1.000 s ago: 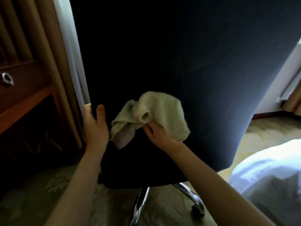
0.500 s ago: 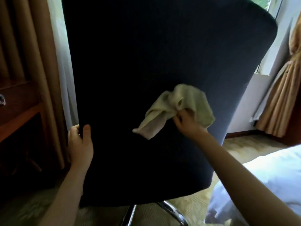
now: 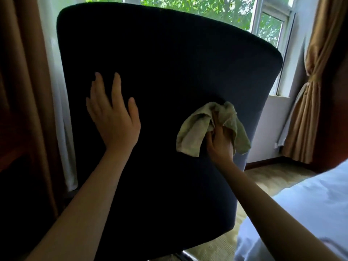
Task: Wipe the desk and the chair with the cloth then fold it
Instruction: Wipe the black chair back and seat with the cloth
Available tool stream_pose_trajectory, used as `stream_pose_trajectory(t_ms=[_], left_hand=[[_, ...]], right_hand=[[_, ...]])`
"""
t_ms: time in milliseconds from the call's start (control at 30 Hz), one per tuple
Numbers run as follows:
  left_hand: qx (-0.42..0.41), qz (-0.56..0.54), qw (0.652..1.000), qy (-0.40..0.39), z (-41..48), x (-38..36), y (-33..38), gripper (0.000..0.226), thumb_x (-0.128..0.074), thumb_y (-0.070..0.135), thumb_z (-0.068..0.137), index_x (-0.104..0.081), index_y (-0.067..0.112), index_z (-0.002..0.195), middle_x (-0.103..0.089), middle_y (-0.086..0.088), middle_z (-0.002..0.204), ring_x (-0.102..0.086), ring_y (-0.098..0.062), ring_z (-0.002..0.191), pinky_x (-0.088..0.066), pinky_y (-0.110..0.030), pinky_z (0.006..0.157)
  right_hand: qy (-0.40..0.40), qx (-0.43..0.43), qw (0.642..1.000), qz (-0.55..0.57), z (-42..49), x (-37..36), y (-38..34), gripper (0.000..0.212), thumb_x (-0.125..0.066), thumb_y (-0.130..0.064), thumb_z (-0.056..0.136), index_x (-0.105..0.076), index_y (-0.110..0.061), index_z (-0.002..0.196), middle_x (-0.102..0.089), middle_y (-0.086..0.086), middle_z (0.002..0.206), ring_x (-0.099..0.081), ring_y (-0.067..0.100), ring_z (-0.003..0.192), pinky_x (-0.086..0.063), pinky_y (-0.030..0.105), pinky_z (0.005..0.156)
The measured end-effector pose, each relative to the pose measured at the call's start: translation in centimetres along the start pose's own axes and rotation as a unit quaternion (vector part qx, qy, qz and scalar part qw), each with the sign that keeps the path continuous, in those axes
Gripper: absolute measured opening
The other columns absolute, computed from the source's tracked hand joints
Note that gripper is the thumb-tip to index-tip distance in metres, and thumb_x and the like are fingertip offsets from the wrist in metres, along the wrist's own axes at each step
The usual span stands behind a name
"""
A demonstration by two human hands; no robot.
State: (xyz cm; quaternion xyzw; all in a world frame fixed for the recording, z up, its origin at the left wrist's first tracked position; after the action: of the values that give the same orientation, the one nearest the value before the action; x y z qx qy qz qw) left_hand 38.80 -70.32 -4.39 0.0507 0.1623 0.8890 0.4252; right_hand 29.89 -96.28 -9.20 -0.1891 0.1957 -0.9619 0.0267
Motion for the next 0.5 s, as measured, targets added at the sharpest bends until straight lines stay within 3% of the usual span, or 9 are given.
stream_pose_trajectory(t_ms=[100, 200, 333, 500], left_hand=[[-0.008, 0.051, 0.999, 0.003, 0.0, -0.9, 0.0, 0.052, -0.032, 0.034, 0.099, -0.028, 0.015, 0.147, -0.022, -0.019, 0.153, -0.021, -0.033, 0.141, -0.011, -0.045, 0.115], [-0.018, 0.066, 0.998, 0.006, 0.0, -1.3, -0.3, 0.051, -0.032, 0.033, 0.099, -0.026, 0.014, 0.147, -0.023, -0.020, 0.153, -0.022, -0.035, 0.141, -0.013, -0.048, 0.114], [-0.018, 0.031, 0.999, 0.025, 0.3, -1.0, -0.6, 0.051, -0.034, 0.032, 0.099, -0.028, 0.014, 0.146, -0.024, -0.020, 0.153, -0.023, -0.034, 0.140, -0.015, -0.049, 0.113], [-0.015, 0.010, 0.999, 0.036, 0.6, -0.8, -1.5, 0.050, -0.032, 0.034, 0.100, -0.030, 0.013, 0.146, -0.024, -0.020, 0.152, -0.023, -0.034, 0.140, -0.016, -0.049, 0.113]], right_hand=[[-0.008, 0.032, 0.999, -0.016, 0.2, 0.8, 0.0, 0.066, -0.023, -0.052, 0.089, -0.031, -0.019, 0.146, -0.041, 0.015, 0.143, -0.041, 0.029, 0.128, -0.033, 0.035, 0.100], [-0.016, 0.040, 0.999, -0.033, 1.2, 1.7, 0.4, 0.068, -0.023, -0.052, 0.088, -0.036, -0.016, 0.144, -0.047, 0.015, 0.138, -0.044, 0.028, 0.125, -0.029, 0.029, 0.098], [0.014, 0.031, 0.999, -0.005, 3.0, 2.8, 1.4, 0.067, -0.025, -0.050, 0.089, -0.035, -0.013, 0.143, -0.044, 0.019, 0.140, -0.042, 0.033, 0.128, -0.033, 0.042, 0.107], [0.070, -0.016, 0.997, 0.007, 4.8, 5.2, 2.4, 0.064, -0.024, -0.052, 0.088, -0.034, -0.018, 0.142, -0.045, 0.017, 0.140, -0.042, 0.032, 0.128, -0.039, 0.046, 0.102]])
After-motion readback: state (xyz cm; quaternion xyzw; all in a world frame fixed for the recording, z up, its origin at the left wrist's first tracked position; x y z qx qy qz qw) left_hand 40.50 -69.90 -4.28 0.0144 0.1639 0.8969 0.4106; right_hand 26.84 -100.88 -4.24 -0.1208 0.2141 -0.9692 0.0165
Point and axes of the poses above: each hand's wrist, its own z-axis towards the middle knuckle, its own x-axis out of the back of the hand, y = z × x, the point moved 7 cm from there along z, towards the middle knuckle
